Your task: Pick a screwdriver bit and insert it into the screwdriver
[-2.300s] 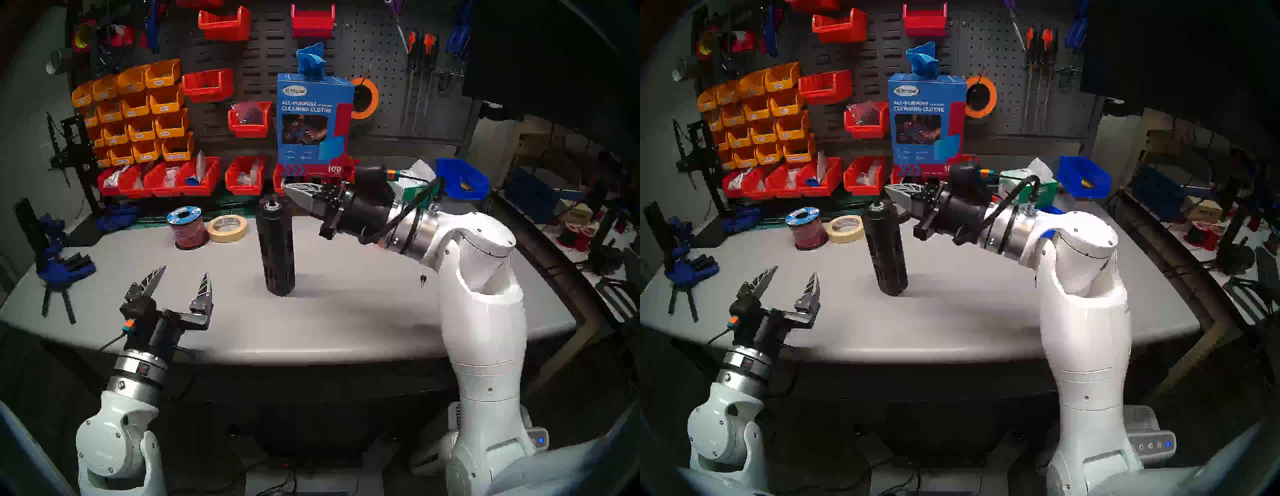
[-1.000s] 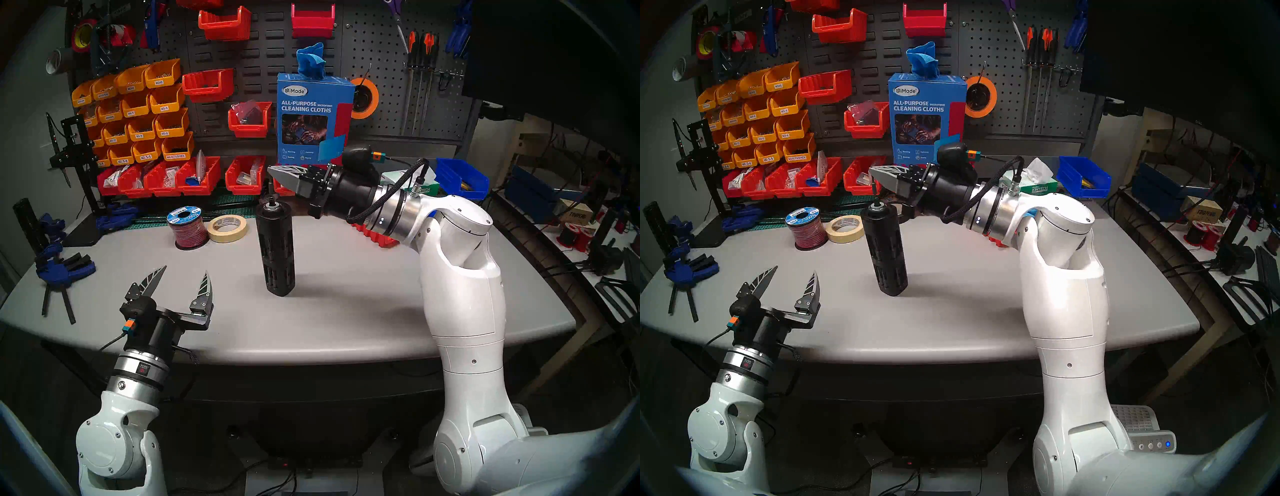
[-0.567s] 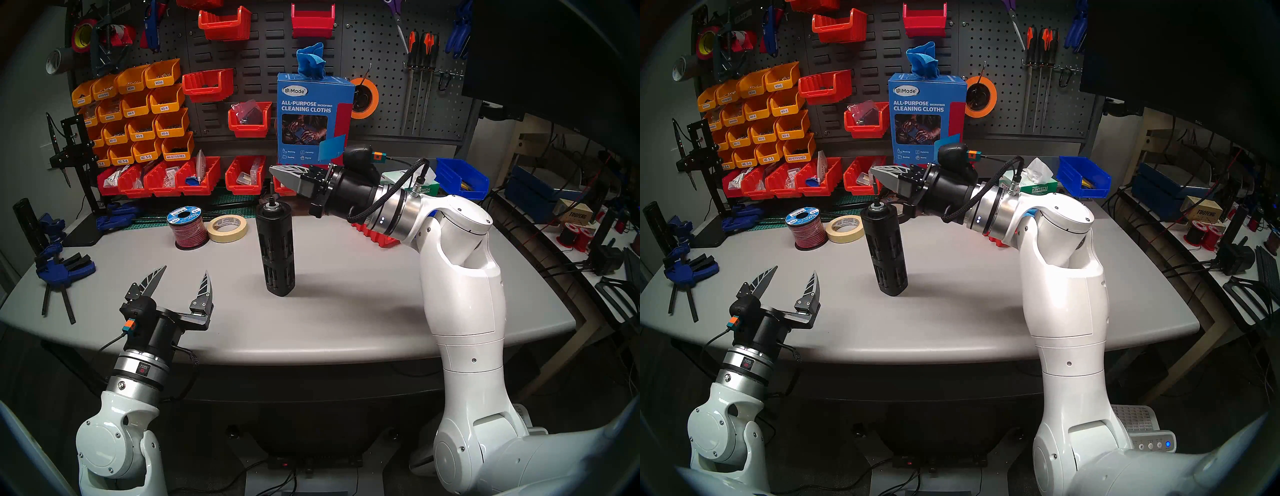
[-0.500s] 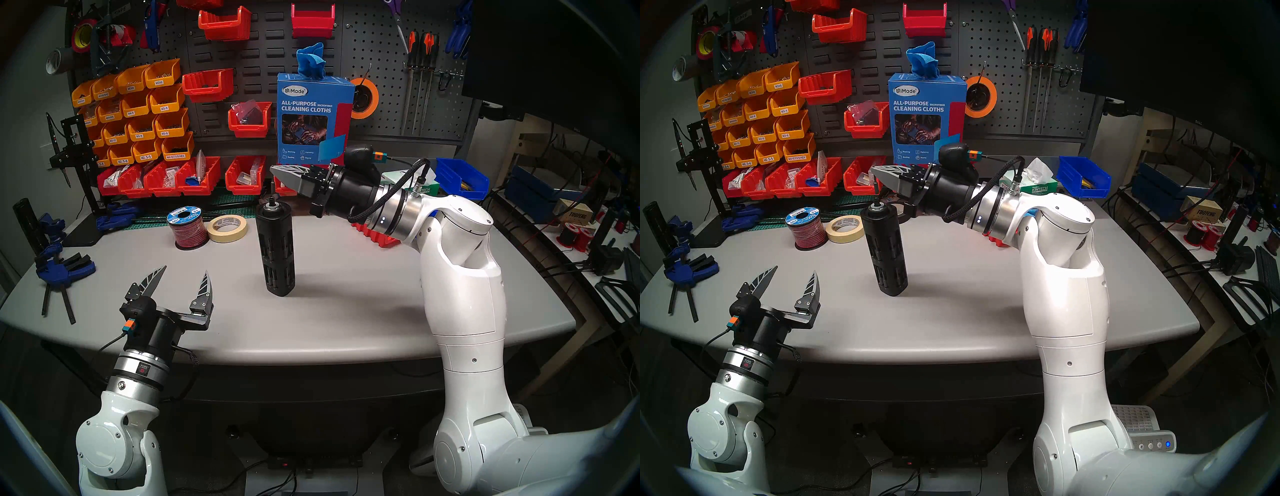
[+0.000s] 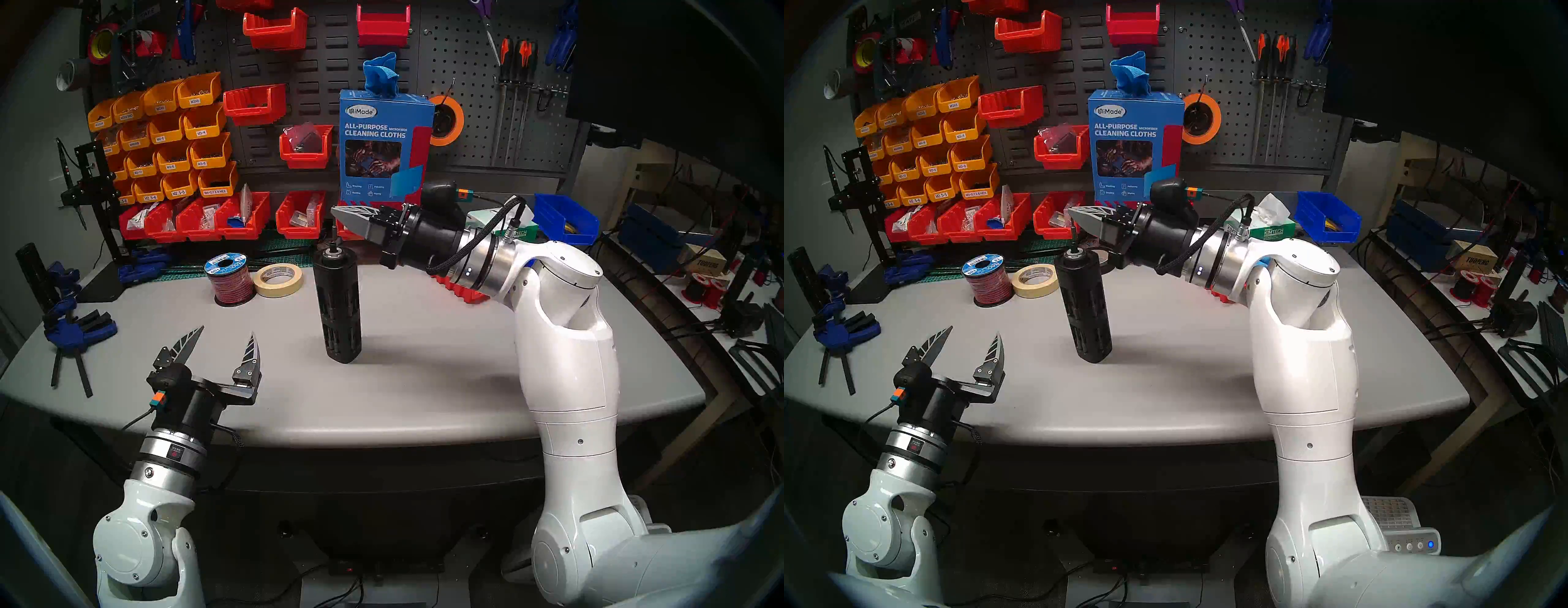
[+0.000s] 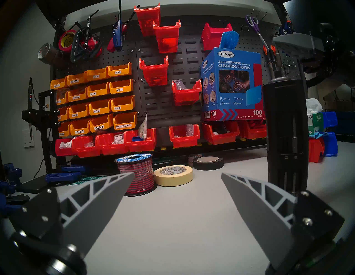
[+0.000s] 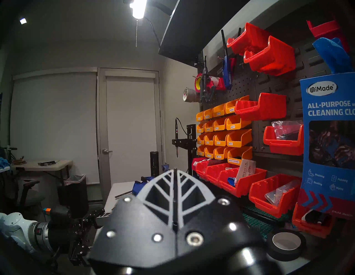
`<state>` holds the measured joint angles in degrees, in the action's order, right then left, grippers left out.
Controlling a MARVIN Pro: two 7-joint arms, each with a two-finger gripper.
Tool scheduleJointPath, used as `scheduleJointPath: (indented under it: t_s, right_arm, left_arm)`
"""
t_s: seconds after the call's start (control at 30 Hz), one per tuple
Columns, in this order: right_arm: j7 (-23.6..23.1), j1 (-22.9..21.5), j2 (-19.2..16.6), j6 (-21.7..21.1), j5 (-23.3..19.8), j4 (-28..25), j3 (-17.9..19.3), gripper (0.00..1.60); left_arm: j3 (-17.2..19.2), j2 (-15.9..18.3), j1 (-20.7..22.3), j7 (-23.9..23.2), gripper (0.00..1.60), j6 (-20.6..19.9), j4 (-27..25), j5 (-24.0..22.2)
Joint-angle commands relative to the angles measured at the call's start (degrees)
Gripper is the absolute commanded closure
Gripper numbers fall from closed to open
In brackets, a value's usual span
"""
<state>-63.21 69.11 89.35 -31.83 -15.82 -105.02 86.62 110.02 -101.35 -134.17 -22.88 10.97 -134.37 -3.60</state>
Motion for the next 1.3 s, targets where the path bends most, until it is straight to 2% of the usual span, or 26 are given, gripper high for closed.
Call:
scheduleJointPath:
  t_s: [0.0,1.27]
  right_arm:
    - [-0.1,-1.0,0.2,0.0,-0.1,-1.0,-0.1,1.60]
    - [-0.3,-1.8,0.5,-0.1,0.0,-0.4,-0.1,1.60]
  left_arm:
    - [-0.1,0.0,0.4,0.0,0.00,0.5,-1.9,-0.1]
    - [0.1,-0.6,0.7,-0.7,0.00,0.4,-1.9,0.1]
